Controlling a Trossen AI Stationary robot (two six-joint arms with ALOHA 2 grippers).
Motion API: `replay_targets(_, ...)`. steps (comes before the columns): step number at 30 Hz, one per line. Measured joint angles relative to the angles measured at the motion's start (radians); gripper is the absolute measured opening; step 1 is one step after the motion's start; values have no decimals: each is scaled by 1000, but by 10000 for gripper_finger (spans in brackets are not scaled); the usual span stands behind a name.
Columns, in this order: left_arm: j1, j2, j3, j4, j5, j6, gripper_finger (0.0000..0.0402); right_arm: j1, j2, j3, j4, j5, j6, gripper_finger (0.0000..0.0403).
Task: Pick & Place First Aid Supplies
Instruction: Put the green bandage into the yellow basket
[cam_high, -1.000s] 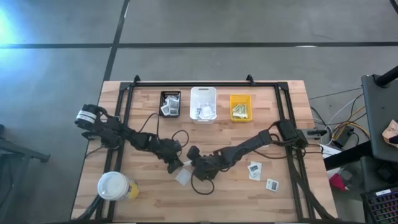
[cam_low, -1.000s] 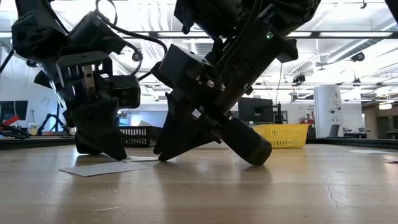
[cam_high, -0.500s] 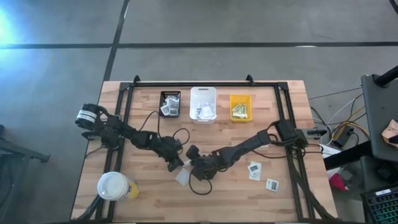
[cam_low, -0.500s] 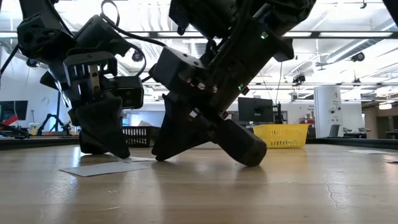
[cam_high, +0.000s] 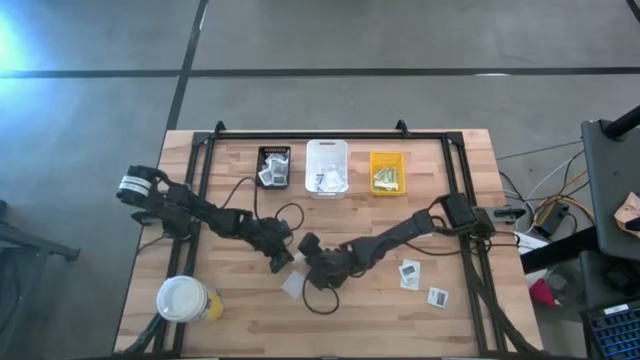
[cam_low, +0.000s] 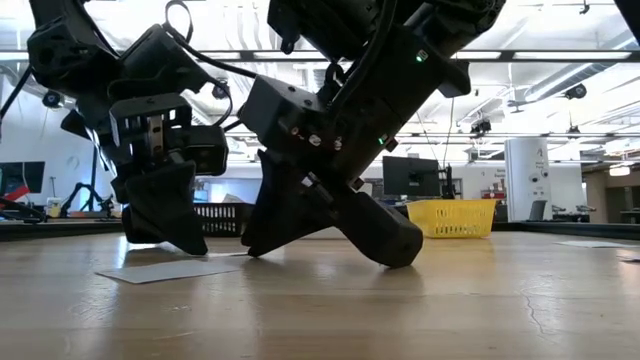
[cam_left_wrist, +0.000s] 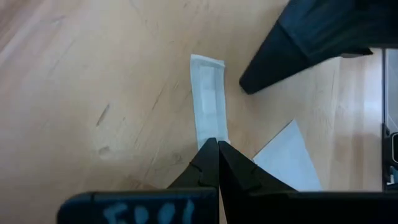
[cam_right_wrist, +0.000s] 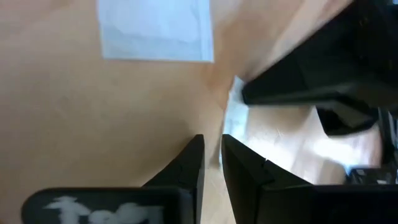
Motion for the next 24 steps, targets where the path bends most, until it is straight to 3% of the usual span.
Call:
replay_targets(5,0,0,-7,-5,3,24,0,-3,-2,0,-4,64,48,52)
replay_targets(12,-1,0,-8,81,38,29,0,-13,6,-1,2,27,16,52)
replay_targets(24,0,0,-8,71,51,50,0,-15,6,1,-61,30,-3,52)
